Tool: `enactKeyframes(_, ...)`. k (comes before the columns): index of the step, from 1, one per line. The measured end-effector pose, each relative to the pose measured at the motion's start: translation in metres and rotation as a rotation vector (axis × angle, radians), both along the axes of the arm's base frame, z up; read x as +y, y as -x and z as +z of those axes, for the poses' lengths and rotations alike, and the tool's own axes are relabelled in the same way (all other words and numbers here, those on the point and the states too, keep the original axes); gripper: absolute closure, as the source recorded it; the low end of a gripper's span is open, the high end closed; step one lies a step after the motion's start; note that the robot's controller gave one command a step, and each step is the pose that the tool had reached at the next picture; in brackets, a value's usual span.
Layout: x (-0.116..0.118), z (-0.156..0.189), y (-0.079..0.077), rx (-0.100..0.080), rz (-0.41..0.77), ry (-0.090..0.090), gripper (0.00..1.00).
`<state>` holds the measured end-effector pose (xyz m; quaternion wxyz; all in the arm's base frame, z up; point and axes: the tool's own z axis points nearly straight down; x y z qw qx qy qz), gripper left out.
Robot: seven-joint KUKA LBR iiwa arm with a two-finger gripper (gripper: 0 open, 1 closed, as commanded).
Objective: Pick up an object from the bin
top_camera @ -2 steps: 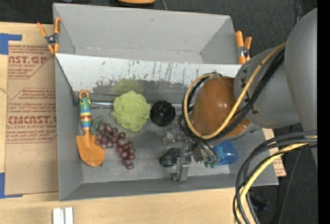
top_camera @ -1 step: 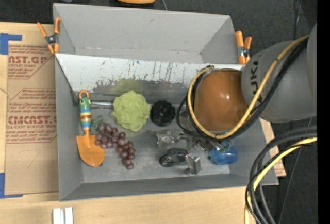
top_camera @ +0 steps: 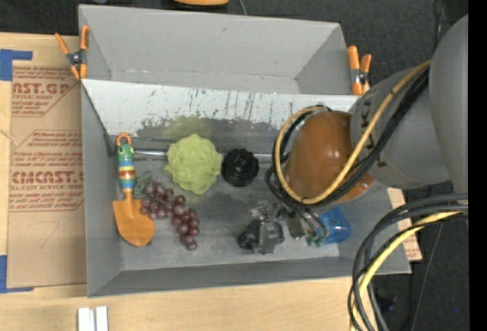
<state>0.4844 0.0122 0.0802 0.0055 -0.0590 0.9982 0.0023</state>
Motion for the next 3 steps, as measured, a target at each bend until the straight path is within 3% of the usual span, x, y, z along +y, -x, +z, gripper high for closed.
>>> enactKeyframes(1, 0.000, 0.000, 0.000, 0.000, 0.000, 0.000, 1.00)
enactKeyframes(2, 0.000, 0.010, 0.000, 0.012, 0.000, 0.001, 1.00)
enactKeyframes(3, -0.013, 0.081, -0.024, 0.003, 0.485, 0.003, 1.00)
